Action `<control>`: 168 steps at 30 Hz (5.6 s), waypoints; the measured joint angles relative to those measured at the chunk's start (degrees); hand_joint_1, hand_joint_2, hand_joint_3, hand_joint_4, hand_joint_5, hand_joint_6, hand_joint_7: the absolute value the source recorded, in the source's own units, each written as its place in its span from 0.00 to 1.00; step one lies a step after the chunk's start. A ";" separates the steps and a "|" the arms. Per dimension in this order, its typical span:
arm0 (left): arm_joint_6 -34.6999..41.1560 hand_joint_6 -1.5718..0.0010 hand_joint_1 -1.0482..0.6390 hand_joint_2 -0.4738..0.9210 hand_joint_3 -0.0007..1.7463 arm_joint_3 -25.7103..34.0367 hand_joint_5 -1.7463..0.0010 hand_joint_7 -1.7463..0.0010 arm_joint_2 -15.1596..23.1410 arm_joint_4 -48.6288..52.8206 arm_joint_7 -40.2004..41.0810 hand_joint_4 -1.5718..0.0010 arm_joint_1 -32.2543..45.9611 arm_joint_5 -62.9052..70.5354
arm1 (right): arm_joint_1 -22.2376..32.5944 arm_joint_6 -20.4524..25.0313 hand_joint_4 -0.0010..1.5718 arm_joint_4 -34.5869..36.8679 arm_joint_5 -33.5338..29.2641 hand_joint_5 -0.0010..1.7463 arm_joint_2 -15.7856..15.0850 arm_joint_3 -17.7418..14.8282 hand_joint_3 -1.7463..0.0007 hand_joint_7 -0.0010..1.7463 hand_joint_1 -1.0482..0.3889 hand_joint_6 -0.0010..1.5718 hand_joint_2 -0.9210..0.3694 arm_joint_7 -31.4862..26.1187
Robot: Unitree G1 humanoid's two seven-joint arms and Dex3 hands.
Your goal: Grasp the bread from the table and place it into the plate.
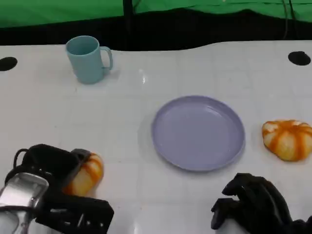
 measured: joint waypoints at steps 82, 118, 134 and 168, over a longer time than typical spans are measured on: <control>-31.19 0.55 0.45 0.73 0.55 -0.93 0.00 0.14 -19.46 30.81 34.37 0.45 -25.29 -24.38 | 0.30 -0.07 1.00 -0.50 -0.25 0.42 -0.25 0.12 1.00 0.21 0.00 1.00 0.15 0.35; -19.06 0.78 0.11 1.00 0.15 -13.89 0.86 1.00 -28.19 49.78 17.45 0.70 -41.42 -17.47 | 1.54 0.83 1.00 -2.21 -0.28 0.42 -0.30 1.30 1.00 0.21 0.00 1.00 0.14 -0.03; -16.61 0.79 0.07 1.00 0.18 -15.06 0.89 0.99 -25.13 42.32 13.09 0.70 -41.36 -17.14 | 1.56 0.90 1.00 -2.51 -0.09 0.42 -0.50 1.27 1.00 0.21 0.01 1.00 0.14 -0.23; -30.29 0.66 0.26 1.00 0.18 -0.43 0.86 0.96 -4.31 1.27 18.73 0.58 -5.64 -24.04 | 1.63 1.09 1.00 -2.61 0.30 0.42 -0.78 1.19 1.00 0.21 0.01 1.00 0.15 -0.19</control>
